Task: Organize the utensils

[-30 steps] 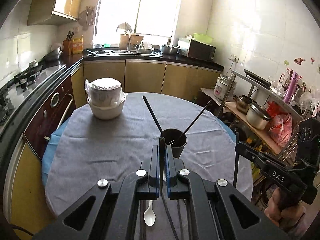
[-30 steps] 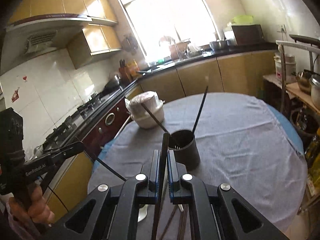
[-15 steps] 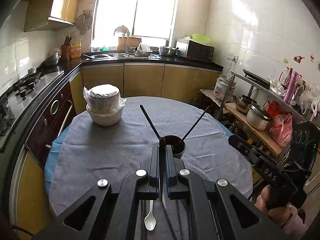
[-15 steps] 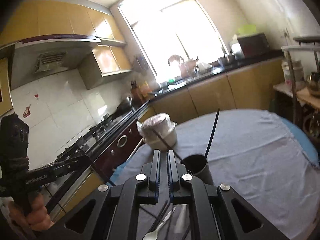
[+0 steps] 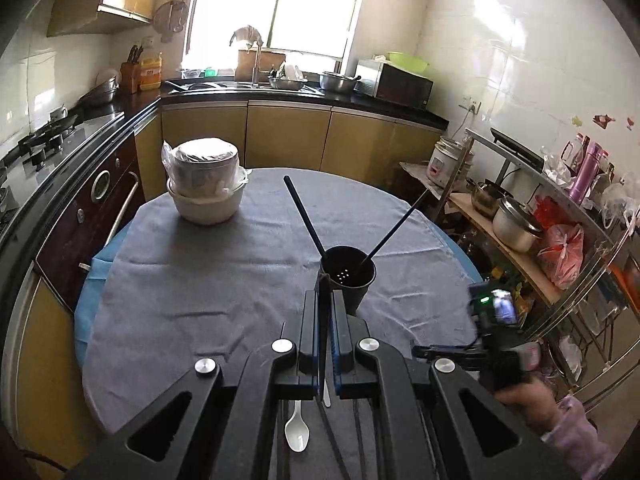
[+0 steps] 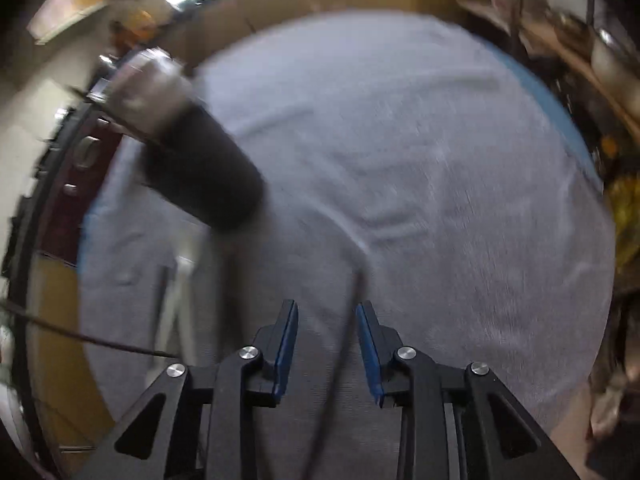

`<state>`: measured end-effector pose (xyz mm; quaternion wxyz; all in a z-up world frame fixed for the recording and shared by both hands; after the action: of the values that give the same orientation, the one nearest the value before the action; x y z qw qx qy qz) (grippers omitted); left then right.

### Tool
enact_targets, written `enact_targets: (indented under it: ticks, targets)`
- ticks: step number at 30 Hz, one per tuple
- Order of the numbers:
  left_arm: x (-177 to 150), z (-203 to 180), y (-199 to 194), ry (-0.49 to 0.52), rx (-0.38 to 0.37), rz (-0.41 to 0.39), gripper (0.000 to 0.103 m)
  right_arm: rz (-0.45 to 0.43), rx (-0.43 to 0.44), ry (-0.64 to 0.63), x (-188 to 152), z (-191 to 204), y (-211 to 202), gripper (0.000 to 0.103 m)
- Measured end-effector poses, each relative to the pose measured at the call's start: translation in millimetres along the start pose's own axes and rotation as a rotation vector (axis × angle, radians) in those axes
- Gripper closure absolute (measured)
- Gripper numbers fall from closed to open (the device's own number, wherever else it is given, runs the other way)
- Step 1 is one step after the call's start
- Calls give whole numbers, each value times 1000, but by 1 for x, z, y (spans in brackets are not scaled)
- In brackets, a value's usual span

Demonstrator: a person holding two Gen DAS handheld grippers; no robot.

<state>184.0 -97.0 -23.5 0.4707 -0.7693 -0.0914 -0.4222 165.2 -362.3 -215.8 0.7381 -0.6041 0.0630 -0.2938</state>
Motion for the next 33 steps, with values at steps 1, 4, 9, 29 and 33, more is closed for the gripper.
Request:
enact_targets:
  ticks: [1,4,9,29,33]
  targets:
    - [0,0,0,0,-1,-1,98,17,-30,-4,1,-2,10,71]
    - [0,-1,0,3,3,-1,98,14,-69,-5,4,-2,23,70]
    - [0,-3,1,7,0,1,98,0,-215,-98,8,18,30,73]
    - [0,-20,-4,40,-5,-10,98,-286,67,-106,-24,16,-69,97]
    - [8,-20,-13,53,1,-21,98,-395,138,-146,-14,23,-112,97]
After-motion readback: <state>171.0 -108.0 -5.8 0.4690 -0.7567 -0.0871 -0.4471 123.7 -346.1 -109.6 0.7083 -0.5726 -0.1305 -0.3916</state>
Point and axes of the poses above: each gripper's, at about its wrist camera, not at the fingertips, and y roughly the way its jaws point, z to its left, x to its top, the point moved 3 cm from there along y, roughly the way its jaws point, and after that the axes turned 2 degrees about z, right-handed, at the moved point
